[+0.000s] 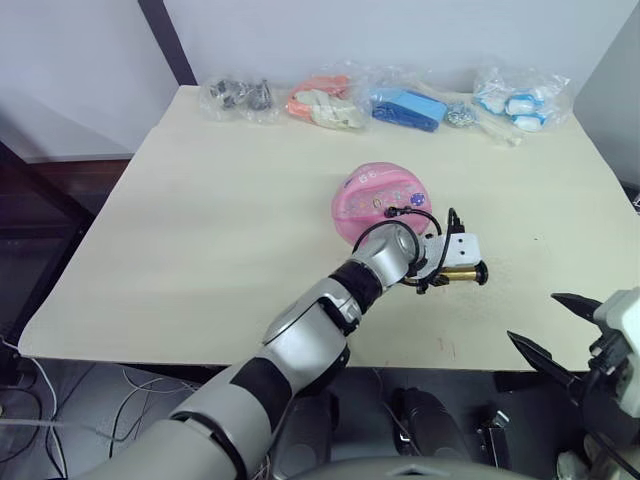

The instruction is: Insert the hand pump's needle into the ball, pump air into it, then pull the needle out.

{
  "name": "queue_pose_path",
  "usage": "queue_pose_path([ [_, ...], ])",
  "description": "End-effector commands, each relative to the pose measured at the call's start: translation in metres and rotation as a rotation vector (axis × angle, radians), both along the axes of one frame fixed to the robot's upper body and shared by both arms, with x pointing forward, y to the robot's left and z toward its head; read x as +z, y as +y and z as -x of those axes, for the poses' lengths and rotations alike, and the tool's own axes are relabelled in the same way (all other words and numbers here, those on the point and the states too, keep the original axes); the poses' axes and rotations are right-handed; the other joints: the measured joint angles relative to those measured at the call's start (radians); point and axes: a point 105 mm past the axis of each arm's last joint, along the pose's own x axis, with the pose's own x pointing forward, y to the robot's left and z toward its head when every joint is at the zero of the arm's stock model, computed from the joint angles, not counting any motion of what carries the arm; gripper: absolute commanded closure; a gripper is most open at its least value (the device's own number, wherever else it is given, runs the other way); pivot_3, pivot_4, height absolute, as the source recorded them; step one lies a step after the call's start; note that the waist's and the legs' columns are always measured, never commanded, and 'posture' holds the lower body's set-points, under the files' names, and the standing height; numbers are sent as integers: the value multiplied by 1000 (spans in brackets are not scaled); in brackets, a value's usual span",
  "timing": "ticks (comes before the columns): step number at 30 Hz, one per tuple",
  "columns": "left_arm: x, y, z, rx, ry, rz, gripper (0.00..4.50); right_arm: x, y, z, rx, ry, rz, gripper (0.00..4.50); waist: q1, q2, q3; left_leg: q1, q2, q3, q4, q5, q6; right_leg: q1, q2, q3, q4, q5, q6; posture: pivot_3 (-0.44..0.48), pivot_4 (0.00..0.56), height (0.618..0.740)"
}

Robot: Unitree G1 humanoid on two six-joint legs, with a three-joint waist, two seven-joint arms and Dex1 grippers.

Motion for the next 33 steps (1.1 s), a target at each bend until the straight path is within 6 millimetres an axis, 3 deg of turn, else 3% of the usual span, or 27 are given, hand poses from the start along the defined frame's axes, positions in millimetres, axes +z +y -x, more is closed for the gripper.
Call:
queue_pose_path([
  [1, 33, -2, 13, -59, 57, 137, 3499, 4, 3, -2, -10, -22, -19, 0, -4, 1, 0, 0, 0, 0, 0, 0, 0, 0, 0, 0, 0, 0, 0, 0, 150, 740],
  [8, 70, 32, 32, -97, 164, 402, 3499, 10, 7, -9, -103, -20, -176, 0, -1, 2, -1, 1, 1, 1, 2, 0, 0, 0, 1, 1, 3, 0, -1, 0, 150, 740],
  [12, 79, 49, 43, -106, 236, 539, 3499, 22, 14, -22, -152, -33, -380, 0, -2, 2, -1, 1, 2, 1, 3, 0, 0, 0, 0, 2, 3, 3, -5, 0, 150, 740],
  [15, 95, 55, 52, -153, 272, 772, 3499, 34, 25, -34, -153, -22, -537, 0, -2, 2, -1, 2, 1, 1, 3, 0, 0, 1, 1, 2, 3, 3, -5, 0, 150, 740],
  [22, 83, 57, 53, -172, 219, 968, 3499, 55, 32, -39, -93, -20, -612, 0, 1, 2, -1, 2, 0, 1, 4, 0, 0, 3, 0, 2, 2, 4, -4, 0, 150, 740],
  [26, 64, 50, 60, -205, 235, 1064, 3499, 73, 44, -35, 12, -14, -680, 0, -1, 2, -1, 4, -1, 1, 4, 0, 0, 5, 2, 8, 2, 4, -3, 0, 150, 740],
  [33, 68, 45, 65, -243, 232, 1173, 3499, 67, 50, -56, 8, -19, -704, 0, -3, 2, -1, 5, -1, 1, 4, 0, 0, 6, 5, 11, 0, 3, -5, 0, 150, 740],
])
